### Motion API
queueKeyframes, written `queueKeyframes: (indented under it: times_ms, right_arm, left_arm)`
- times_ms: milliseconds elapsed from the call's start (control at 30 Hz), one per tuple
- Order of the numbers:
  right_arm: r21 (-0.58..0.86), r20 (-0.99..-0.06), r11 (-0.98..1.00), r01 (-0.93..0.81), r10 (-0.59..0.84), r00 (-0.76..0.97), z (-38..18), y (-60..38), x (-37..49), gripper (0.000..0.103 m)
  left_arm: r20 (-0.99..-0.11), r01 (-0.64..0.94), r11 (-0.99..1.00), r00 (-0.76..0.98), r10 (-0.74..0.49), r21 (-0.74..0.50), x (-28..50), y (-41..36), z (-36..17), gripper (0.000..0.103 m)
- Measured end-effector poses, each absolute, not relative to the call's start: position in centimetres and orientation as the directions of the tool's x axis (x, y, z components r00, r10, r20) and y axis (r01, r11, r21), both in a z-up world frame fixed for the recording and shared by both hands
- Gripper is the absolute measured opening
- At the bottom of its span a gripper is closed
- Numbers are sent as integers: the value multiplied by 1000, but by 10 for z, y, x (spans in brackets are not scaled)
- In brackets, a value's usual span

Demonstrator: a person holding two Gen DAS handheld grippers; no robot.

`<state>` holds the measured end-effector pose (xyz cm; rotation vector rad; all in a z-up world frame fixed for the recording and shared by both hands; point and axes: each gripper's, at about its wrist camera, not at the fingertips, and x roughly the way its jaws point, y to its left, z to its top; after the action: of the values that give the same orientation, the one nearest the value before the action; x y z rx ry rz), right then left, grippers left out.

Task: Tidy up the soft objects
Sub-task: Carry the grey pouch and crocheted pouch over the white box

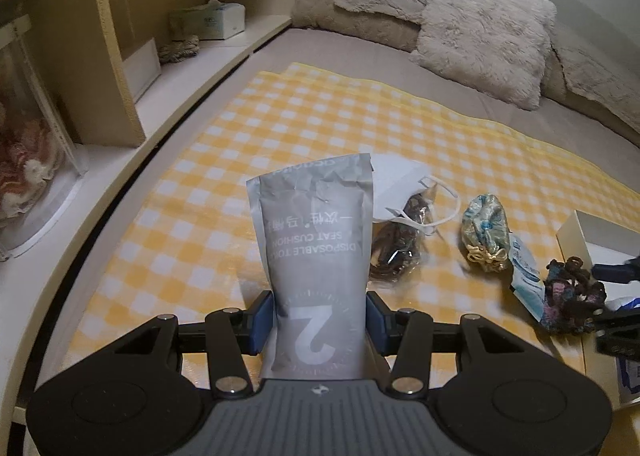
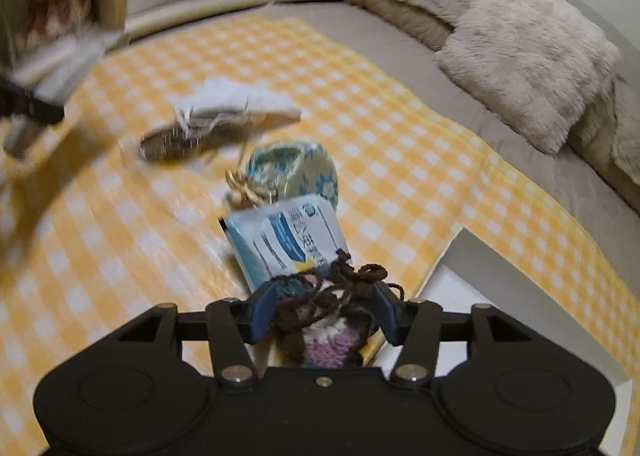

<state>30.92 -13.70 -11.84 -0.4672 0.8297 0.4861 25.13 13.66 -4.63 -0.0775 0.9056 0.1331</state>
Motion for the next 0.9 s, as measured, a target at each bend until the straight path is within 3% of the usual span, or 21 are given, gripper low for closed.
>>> queueKeyframes:
  times_ms: [233,333,400,467,900]
  right_arm:
    - [-292,-818,725,-623,147,555,-147,-124,321,68]
    - [-290,-839,711,-640,134,528,-154,-123,322,59]
    - [-286,-842,703,-651,141,522,-149,-124,321,44]
    - [-260,-833,719,-644,169,526,-140,-126,320,36]
    - [-179,-659,795,-579,340,670,-60,-144,279,35]
  left_arm:
    - [-809,-131,991,586,54,-28,262,135,-57,50]
    - [-816,-120,992,576,45,-31,265,133,-60,50]
    - [-818,-114,993,574,37,-35,266,131,-61,50]
    - [-817,-109,993,576,33,-38,266,128,-60,50]
    - [-733,-103,993,680,23,-65,243,113,-18,50]
